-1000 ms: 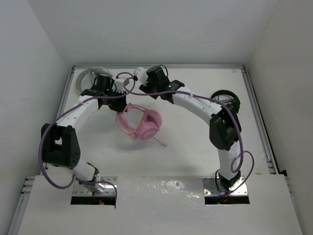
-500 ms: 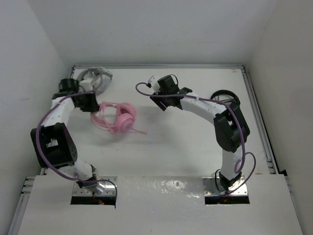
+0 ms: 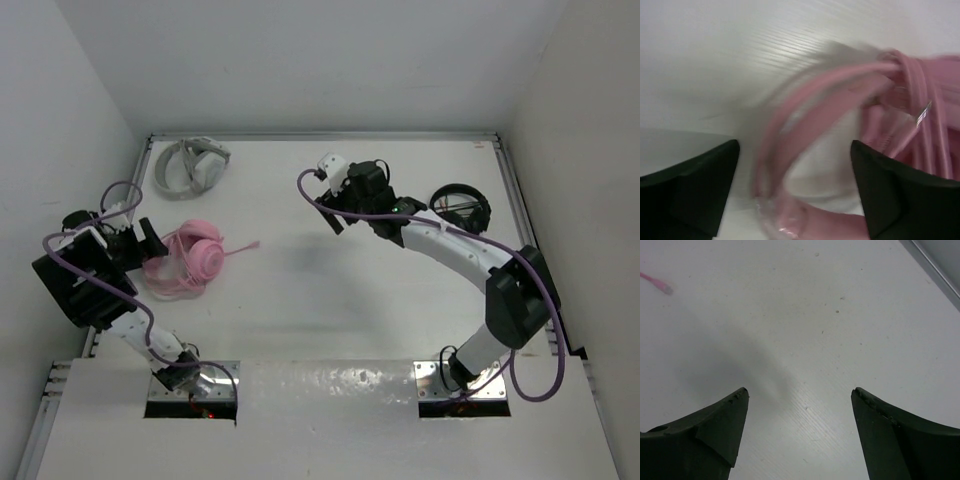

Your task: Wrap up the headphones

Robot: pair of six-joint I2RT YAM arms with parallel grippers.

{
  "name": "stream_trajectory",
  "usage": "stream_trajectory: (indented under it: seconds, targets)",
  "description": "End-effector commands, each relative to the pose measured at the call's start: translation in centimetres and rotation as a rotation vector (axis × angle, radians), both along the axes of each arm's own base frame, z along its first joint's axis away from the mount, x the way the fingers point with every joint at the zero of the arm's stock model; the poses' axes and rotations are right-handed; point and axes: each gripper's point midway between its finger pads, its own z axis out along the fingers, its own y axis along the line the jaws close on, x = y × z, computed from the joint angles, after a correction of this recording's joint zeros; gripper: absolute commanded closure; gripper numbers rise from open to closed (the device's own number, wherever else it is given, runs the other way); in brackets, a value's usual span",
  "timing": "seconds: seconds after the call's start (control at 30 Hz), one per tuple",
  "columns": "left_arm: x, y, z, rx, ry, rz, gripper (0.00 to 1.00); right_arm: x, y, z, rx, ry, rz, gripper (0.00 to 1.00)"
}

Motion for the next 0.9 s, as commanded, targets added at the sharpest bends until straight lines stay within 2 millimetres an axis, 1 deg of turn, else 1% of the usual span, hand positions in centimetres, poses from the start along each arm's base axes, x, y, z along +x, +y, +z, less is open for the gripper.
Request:
stream_trajectory:
  seconds: [0.0,0.03,0.07,0.1,0.13,0.17,0.2,0.23,0.27,0.3,0.33,0.37,0.43,0.47,0.5,0.53,0.57,0.6,0.67,0.7,0.77,0.8,0.83,0.87]
  targets:
    - [-0.2,2.5,0.1,0.168,-0.002,-0.003,0.0,-0.5,0.2,2.1,0.065,-0.04,-0.001,0.18]
    - [-0.4,2.8,0.5,0.199,-0.001,0.002,0.0,-0.8,-0.1,2.2,0.074,-0.04,-0.008,0.16]
    - [-1.1,2.8,0.5,0.217,0.009,0.01,0.0,-1.0,-0.3,2.3,0.077,-0.042,-0.013,0.06]
    - [-1.4,3.7,1.9,0.293,0.002,0.028,0.0,-1.2,-0.3,2.5,0.093,-0.041,-0.02,0.03]
    - [-1.6,3.9,2.6,0.324,-0.004,0.036,0.0,-1.5,-0.5,2.1,0.092,-0.034,-0.023,0.01]
    - [-2.2,4.6,3.2,0.376,0.013,0.055,0.0,-1.7,-0.7,2.8,0.103,-0.047,-0.028,0.01]
    - [-2.3,5.2,5.3,0.436,-0.021,0.072,0.0,-1.8,-0.9,2.9,0.112,-0.049,-0.033,0.01]
    - [-2.6,5.6,6.2,0.475,-0.025,0.086,0.0,-2.1,-1.0,2.8,0.123,-0.036,-0.044,0.01]
    - [-3.0,6.3,7.1,0.526,-0.02,0.109,0.0,-2.2,-1.5,3.0,0.117,-0.038,-0.067,0.01]
    - [-3.2,6.6,9.1,0.58,-0.052,0.124,0.0,-2.2,-1.9,3.0,0.111,-0.035,-0.086,0.01]
    - [-3.6,6.8,10.0,0.61,-0.056,0.137,0.0,-2.2,-2.3,3.2,0.11,-0.031,-0.114,0.01]
    - [-4.1,7.2,11.8,0.666,-0.078,0.155,0.0,-2.2,-3.6,3.0,0.074,-0.026,-0.173,0.01]
    - [-4.8,7.2,13.6,0.711,-0.093,0.172,0.0,-2.5,-4.9,2.9,0.077,0.002,-0.264,0.01]
    - [-5.1,7.0,15.1,0.744,-0.12,0.179,0.0,-2.8,-6.2,3.0,0.056,-0.004,-0.322,0.01]
    - [-5.3,6.8,15.7,0.751,-0.131,0.178,0.0,-3.1,-6.9,2.9,0.071,0.002,-0.371,0.01]
    - [-5.7,6.4,16.3,0.749,-0.134,0.175,0.0,-3.6,-7.8,2.2,0.066,0.01,-0.408,0.01]
    - [-5.8,5.8,17.2,0.751,-0.157,0.168,0.0,-3.9,-8.6,2.0,0.068,0.005,-0.448,0.01]
    - [-6.1,5.3,17.6,0.73,-0.148,0.159,0.0,-4.6,-10.0,1.6,0.083,-0.004,-0.519,0.01]
    - [-6.3,4.8,17.7,0.707,-0.143,0.151,0.0,-5.4,-11.2,1.0,0.094,-0.006,-0.568,0.01]
    - [-6.5,4.6,17.7,0.701,-0.139,0.152,0.0,-6.3,-12.3,0.4,0.102,-0.007,-0.607,0.01]
    - [-6.7,4.4,17.7,0.7,-0.14,0.15,0.0,-7.3,-13.3,-0.2,0.1,-0.003,-0.634,0.01]
    - [-6.7,4.4,17.6,0.701,-0.139,0.152,0.0,-8.1,-13.9,-1.2,0.095,0.012,-0.653,0.01]
    - [-6.8,4.4,17.3,0.7,-0.131,0.157,0.0,-8.7,-14.7,-0.9,0.102,0.0,-0.671,0.01]
    - [-6.8,4.5,17.2,0.7,-0.132,0.168,0.0,-9.1,-15.2,-1.1,0.103,-0.002,-0.68,0.01]
